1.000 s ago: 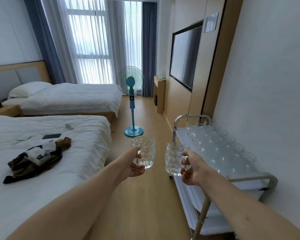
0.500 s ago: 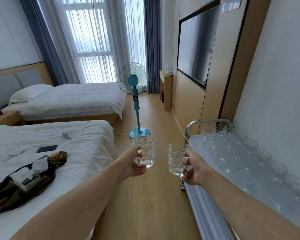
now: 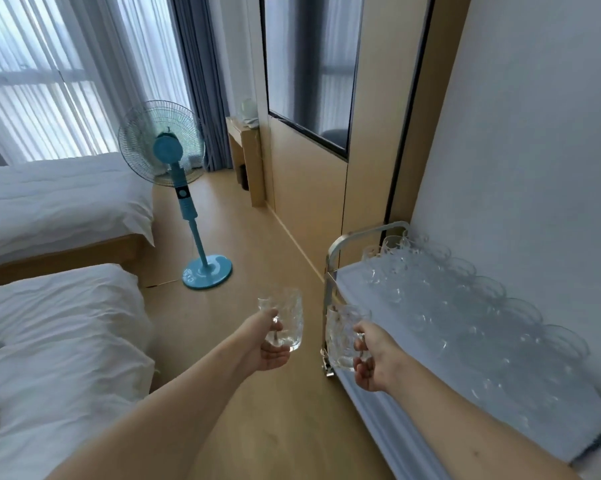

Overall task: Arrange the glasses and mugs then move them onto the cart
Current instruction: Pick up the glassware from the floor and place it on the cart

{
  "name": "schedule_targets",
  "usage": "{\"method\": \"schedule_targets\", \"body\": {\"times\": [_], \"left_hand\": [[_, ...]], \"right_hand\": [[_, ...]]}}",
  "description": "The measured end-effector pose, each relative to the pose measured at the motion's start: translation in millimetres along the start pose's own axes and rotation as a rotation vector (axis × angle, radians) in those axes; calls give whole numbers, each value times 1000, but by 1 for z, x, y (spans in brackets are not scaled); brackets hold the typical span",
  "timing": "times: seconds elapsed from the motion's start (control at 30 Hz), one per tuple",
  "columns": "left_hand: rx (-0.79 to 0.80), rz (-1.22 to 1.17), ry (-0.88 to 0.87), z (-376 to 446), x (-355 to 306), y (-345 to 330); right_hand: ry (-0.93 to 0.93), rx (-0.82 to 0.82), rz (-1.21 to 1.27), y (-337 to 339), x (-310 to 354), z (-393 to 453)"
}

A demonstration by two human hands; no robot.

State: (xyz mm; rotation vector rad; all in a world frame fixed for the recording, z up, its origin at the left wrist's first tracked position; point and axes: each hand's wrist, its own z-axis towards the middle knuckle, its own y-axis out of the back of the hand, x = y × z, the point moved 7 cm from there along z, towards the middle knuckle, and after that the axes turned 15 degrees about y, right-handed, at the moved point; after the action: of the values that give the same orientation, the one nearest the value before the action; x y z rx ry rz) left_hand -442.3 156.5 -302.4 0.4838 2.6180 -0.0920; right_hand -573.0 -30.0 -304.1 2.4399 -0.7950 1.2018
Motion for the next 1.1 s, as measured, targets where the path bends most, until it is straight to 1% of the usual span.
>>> {"method": "schedule_targets", "body": {"times": [0.17, 0.33, 0.47, 0.6, 0.8, 0.93, 1.1], "left_hand": [[63, 137, -13, 36, -61, -1], [142, 282, -8, 71, -99, -13], [170, 327, -9, 97, -120, -30], [225, 353, 12, 126, -141, -60], [277, 357, 52, 177, -170, -99], [278, 404, 125, 210, -183, -121], [311, 319, 186, 242, -196, -151]], "right_hand": [[-28, -118, 63, -13, 8, 27], [-28, -234, 158, -25, 8, 57], [-18, -295, 224, -27, 6, 76], [13, -339, 208, -17, 11, 107], [57, -347, 199, -1, 23, 170], [57, -351, 226, 6, 25, 201], [59, -360, 211, 21, 25, 243]]}}
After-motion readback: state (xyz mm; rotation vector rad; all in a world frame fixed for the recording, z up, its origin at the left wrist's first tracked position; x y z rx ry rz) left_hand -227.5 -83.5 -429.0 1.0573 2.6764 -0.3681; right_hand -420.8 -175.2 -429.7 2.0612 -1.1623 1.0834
